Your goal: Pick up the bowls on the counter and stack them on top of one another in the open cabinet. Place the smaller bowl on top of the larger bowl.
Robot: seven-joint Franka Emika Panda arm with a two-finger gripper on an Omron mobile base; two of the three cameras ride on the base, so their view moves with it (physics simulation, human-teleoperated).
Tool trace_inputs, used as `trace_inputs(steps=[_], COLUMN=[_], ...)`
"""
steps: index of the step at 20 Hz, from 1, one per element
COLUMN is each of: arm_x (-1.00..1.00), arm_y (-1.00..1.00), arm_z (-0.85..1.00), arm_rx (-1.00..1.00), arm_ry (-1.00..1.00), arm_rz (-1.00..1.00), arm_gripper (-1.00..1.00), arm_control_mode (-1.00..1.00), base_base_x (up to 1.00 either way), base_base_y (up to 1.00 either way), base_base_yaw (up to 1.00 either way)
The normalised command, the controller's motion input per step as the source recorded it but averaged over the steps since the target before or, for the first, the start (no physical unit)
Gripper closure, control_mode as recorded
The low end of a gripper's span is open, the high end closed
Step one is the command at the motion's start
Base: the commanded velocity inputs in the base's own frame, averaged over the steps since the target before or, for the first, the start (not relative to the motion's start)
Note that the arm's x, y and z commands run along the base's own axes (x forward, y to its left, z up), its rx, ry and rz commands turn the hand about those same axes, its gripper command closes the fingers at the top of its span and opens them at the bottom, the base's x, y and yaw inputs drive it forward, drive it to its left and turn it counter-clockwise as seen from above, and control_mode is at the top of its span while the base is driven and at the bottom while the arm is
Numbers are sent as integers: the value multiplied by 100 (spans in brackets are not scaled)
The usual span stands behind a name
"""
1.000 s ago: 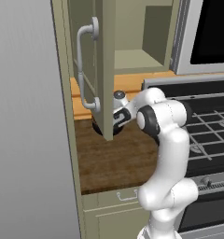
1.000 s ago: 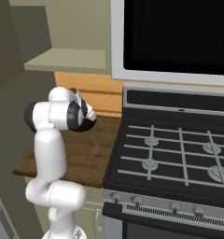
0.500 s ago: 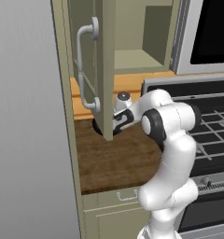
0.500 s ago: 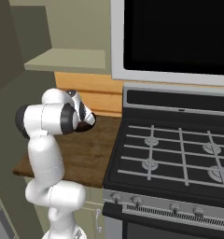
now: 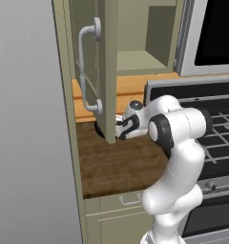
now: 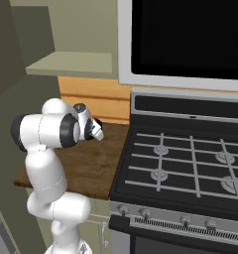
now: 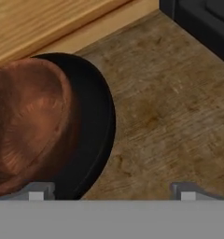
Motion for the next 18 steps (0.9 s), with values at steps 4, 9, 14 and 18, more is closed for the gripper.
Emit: trace_inputs(steps=[4, 9, 14, 18], arm_x=[55, 28, 9, 1], arm_y=[0, 3, 10, 9], arm_z=[-20, -37, -39, -34], arm_rx=[0, 0, -1, -3], arm_ry=[7, 8, 3, 0], arm_rz=[0, 0, 0, 0], arm_gripper=[-100, -100, -100, 100], arm_control_mode=[-100, -100, -100, -100], base_base_x=[0, 0, 0, 0], base_base_y=[0, 0, 0, 0], base_base_yaw=[0, 0, 0, 0])
